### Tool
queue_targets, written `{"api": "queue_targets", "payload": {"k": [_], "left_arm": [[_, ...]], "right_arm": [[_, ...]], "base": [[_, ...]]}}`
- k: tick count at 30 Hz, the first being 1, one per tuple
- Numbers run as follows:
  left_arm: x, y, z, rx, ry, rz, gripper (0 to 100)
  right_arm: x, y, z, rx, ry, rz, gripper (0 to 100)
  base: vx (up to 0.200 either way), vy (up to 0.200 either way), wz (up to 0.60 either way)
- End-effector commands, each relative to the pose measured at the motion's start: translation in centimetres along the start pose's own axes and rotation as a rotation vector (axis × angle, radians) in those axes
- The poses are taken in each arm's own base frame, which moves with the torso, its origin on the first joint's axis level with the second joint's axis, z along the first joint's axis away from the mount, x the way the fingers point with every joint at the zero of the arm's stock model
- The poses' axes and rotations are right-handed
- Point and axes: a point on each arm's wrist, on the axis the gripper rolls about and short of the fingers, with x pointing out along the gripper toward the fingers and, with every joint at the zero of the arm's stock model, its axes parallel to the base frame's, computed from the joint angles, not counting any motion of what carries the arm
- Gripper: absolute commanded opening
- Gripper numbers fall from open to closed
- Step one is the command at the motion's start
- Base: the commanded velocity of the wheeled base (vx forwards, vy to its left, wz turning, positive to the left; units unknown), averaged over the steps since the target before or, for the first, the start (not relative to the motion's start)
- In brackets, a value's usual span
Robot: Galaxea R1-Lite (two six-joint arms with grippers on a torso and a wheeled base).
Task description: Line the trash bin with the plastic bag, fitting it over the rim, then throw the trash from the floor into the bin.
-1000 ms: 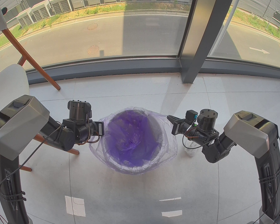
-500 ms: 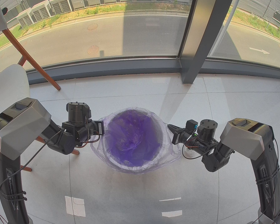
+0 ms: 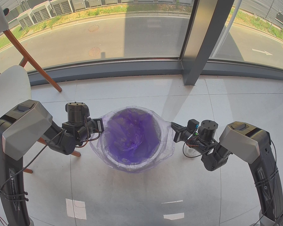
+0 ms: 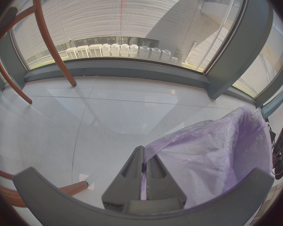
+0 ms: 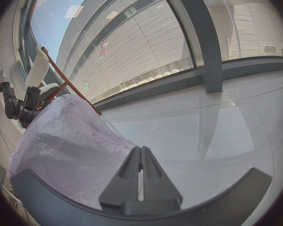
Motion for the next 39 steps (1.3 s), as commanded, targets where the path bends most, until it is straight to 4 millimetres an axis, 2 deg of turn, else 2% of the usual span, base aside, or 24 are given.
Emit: {"api": "queue_targets", "payload": {"k": [1, 9, 16, 23, 28, 39], "left_arm": [[0.9, 0.3, -1.6, 0.000, 0.046, 0.013, 0], [0.2, -1.1, -2.2, -0.002, 0.066, -0.019, 0], [-0.2, -1.6, -2.1, -0.038, 0.069, -0.032, 0], [-1.3, -1.4, -0.4, -0.238, 0.047, -0.052, 0], [-3.4, -1.6, 1.2, -0.388, 0.043, -0.120, 0], [-4.8, -1.5, 2.1, -0.610, 0.051, -0.142, 0]], "right_arm": [[0.2, -0.4, -0.7, 0.001, 0.004, -0.004, 0], [-0.4, -0.2, -1.1, 0.002, 0.023, -0.006, 0], [-1.1, -0.2, -1.4, -0.001, 0.021, -0.010, 0], [-1.6, -0.4, -1.2, 0.001, 0.025, -0.019, 0], [-1.6, -0.4, -1.2, 0.000, 0.028, -0.019, 0], [-1.6, -0.4, -1.1, -0.003, 0.033, -0.020, 0]], "base": [[0.000, 0.000, 0.00], [0.000, 0.000, 0.00], [0.000, 0.000, 0.00], [0.000, 0.000, 0.00], [0.000, 0.000, 0.00], [0.000, 0.000, 0.00]]}}
